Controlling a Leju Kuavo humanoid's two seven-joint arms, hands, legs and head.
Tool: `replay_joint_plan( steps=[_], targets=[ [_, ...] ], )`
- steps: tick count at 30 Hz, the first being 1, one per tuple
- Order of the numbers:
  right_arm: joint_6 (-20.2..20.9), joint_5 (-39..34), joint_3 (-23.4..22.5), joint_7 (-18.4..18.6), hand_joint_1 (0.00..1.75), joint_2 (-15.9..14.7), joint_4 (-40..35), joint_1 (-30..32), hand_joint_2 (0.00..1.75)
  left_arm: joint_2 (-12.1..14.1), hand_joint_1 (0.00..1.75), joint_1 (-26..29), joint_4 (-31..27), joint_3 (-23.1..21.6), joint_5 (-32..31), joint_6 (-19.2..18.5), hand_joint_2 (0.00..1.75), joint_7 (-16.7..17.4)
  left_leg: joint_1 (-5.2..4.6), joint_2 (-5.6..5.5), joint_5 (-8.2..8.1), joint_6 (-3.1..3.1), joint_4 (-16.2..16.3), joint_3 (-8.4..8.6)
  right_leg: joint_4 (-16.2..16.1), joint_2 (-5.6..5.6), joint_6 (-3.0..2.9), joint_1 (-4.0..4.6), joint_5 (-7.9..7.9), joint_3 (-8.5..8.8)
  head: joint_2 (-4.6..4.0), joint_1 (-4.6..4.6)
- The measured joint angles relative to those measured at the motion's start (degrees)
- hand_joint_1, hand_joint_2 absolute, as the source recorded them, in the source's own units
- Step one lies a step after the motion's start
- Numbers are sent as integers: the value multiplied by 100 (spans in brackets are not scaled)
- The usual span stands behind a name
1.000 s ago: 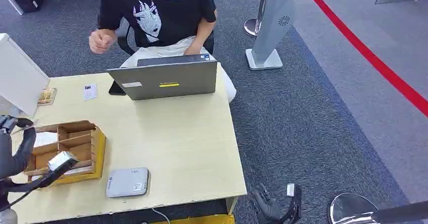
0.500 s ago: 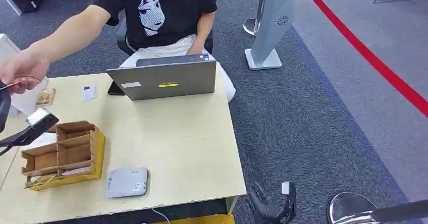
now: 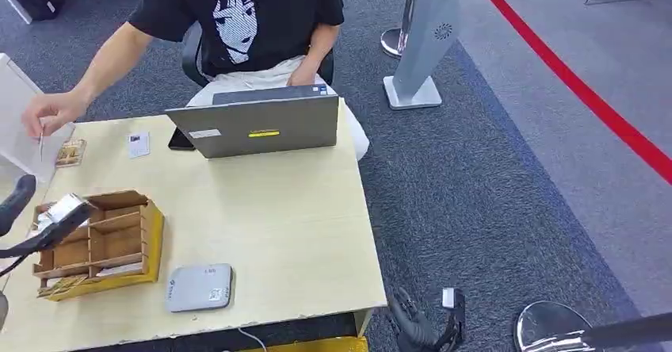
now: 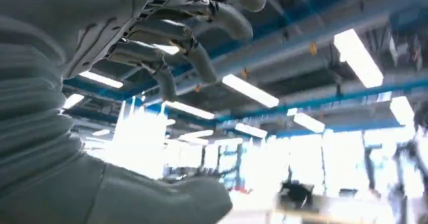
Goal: Pass the card to the sensor for recognition and then transmit it.
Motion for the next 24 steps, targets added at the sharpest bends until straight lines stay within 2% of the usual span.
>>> replay_joint_plan(
  steps=[2,4,6,9,12,13,15,16,17,18,19,20,21,24],
  targets=[
    [-22,-33,0,-9,0,-13,-9,38,175,-52,0,279,-258,107,103,266,175,-83,0,-7,-1,2,0,-2,-2,-9,2,0,-2,1,0,11],
    [-57,-101,0,-22,0,-18,-46,64,175,-191,0,664,-571,282,580,684,175,-331,-2,1,-8,0,0,0,-2,1,2,-2,-2,2,0,4],
    [-120,-222,-4,-31,0,-37,-129,151,175,-482,0,1173,-1084,506,1190,1087,175,-661,-3,10,-15,1,-1,4,-4,9,7,-3,-6,4,0,0],
    [-203,-334,-50,-26,0,-74,-322,338,175,-925,0,2036,-1718,859,2211,1199,175,-1247,-7,11,-24,13,-1,2,-7,10,16,-5,-15,6,0,4],
    [-234,-341,-147,18,0,-98,-549,536,175,-1614,0,2779,-2225,1410,3374,971,175,-2202,-6,9,-31,18,-1,1,-15,7,20,-6,-21,6,0,-2],
    [-238,-341,-181,35,0,-105,-603,579,175,-1780,0,2906,-2321,1589,3539,851,175,-2407,-4,4,-33,20,-1,-2,-17,1,27,-4,-25,6,0,2],
    [-236,-339,-223,42,0,-111,-682,627,175,-2106,0,3065,-2487,1895,3815,536,175,-2533,-6,-10,-35,22,-1,-4,-17,-12,34,-6,-31,14,0,2],
    [-236,-330,-247,46,0,-111,-724,652,175,-2395,0,3136,-2599,2131,4265,282,175,-2535,-7,-10,-35,22,-1,-2,-17,-10,34,-7,-31,16,0,0],
    [-234,-317,-280,46,0,-111,-785,689,175,-2685,0,3166,-2681,2408,4765,-188,175,-2527,-7,-8,-38,20,-1,3,-17,-8,34,-7,-30,18,0,0],
    [-225,-297,-317,48,0,-111,-846,733,175,-3022,162,3161,-2708,2759,5315,-553,175,-2445,-5,-7,-38,20,-1,4,-17,-7,34,-5,-31,24,0,0],
    [-216,-284,-345,53,63,-111,-883,772,175,-3295,175,3166,-2696,3085,5754,-703,175,-2277,-5,-8,-38,20,-1,5,-18,-7,34,-5,-31,25,0,15],
    [-212,-260,-363,55,141,-114,-914,800,175,-3447,175,3182,-2679,3384,6158,-700,175,-2102,-6,-4,-39,21,-1,7,-18,-4,34,-5,-30,24,0,15],
    [-203,-212,-389,57,175,-118,-947,831,175,-3620,175,3209,-2639,3669,6532,-639,175,-1938,-6,-3,-40,23,-1,9,-18,-2,34,-5,-30,25,0,9],
    [-138,-39,-420,66,175,-120,-979,844,175,-4101,175,3365,-2055,4216,7618,-74,175,-1220,-8,-4,-45,22,-1,19,-18,-3,34,-9,-31,30,0,7]
  ],
)
